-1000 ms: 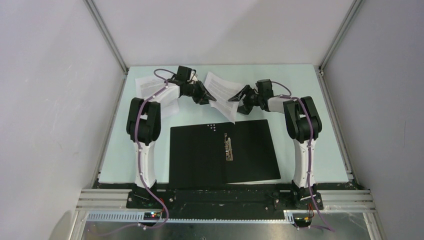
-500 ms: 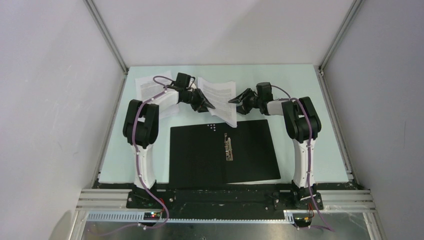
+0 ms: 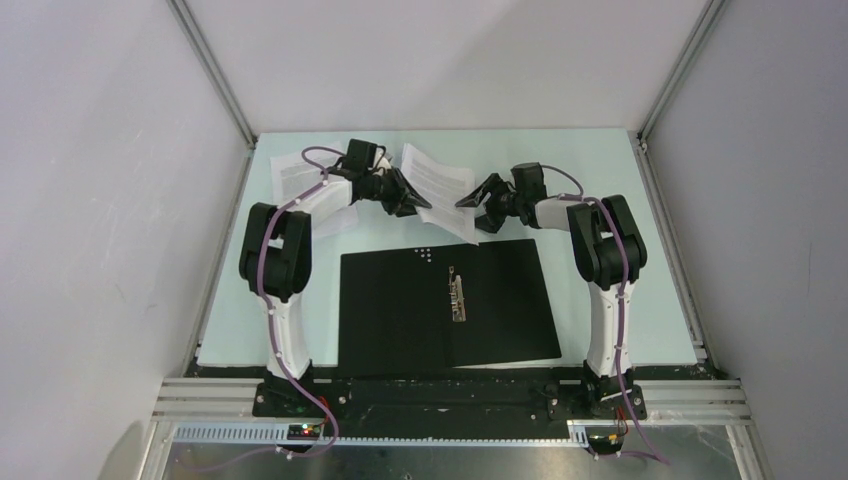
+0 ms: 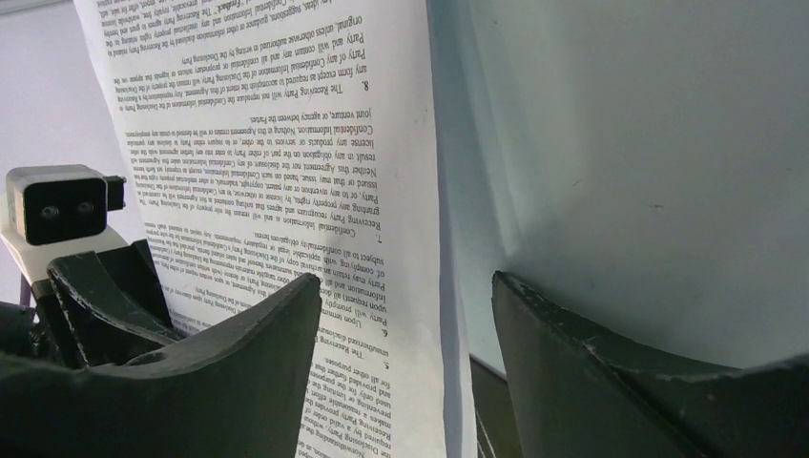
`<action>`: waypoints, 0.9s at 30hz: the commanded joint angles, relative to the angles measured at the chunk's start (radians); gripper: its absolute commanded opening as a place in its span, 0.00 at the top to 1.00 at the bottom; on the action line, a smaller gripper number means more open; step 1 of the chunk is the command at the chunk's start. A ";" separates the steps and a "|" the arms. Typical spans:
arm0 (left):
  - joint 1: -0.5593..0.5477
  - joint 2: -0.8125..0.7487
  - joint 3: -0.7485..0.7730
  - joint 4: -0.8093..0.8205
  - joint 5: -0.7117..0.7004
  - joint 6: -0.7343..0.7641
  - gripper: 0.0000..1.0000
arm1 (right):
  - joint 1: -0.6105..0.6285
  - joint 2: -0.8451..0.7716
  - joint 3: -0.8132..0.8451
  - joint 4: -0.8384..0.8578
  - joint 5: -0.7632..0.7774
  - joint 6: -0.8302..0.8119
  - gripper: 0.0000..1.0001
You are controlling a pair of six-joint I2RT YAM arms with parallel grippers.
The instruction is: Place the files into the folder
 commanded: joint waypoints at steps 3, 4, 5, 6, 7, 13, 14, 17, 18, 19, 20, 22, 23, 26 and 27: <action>0.004 -0.064 0.032 0.051 0.060 -0.045 0.74 | 0.007 -0.030 -0.003 -0.003 -0.041 0.031 0.28; 0.003 -0.067 0.029 0.056 0.060 -0.045 0.74 | 0.005 -0.032 -0.007 0.005 -0.047 0.041 0.28; 0.003 -0.069 0.020 0.059 0.061 -0.047 0.74 | 0.005 -0.035 -0.011 0.028 -0.057 0.065 0.28; 0.002 -0.073 0.015 0.065 0.061 -0.047 0.74 | 0.003 -0.042 -0.020 0.041 -0.062 0.077 0.28; 0.002 -0.075 0.003 0.069 0.063 -0.048 0.74 | 0.002 -0.045 -0.027 0.079 -0.077 0.107 0.29; 0.001 -0.097 -0.070 0.136 0.083 -0.078 0.73 | 0.000 -0.072 -0.093 0.256 -0.126 0.248 0.31; 0.001 -0.106 -0.085 0.156 0.088 -0.089 0.73 | 0.001 -0.075 -0.112 0.277 -0.129 0.265 0.32; 0.002 -0.124 -0.112 0.187 0.097 -0.104 0.73 | 0.001 -0.080 -0.161 0.414 -0.138 0.363 0.35; 0.002 -0.128 -0.124 0.198 0.098 -0.108 0.73 | 0.001 -0.082 -0.187 0.442 -0.138 0.383 0.36; 0.001 -0.135 -0.130 0.205 0.100 -0.108 0.73 | 0.001 -0.085 -0.198 0.490 -0.135 0.416 0.38; 0.002 -0.140 -0.142 0.208 0.100 -0.109 0.73 | 0.000 -0.088 -0.214 0.508 -0.133 0.426 0.39; 0.002 -0.149 -0.166 0.217 0.099 -0.107 0.73 | 0.001 -0.098 -0.222 0.523 -0.131 0.428 0.42; 0.001 -0.158 -0.174 0.223 0.098 -0.107 0.73 | 0.004 -0.109 -0.222 0.518 -0.129 0.421 0.43; -0.005 -0.175 -0.227 0.238 0.094 -0.099 0.72 | 0.007 -0.141 -0.223 0.453 -0.124 0.359 0.52; -0.010 -0.191 -0.241 0.241 0.091 -0.094 0.70 | 0.007 -0.161 -0.222 0.433 -0.125 0.342 0.67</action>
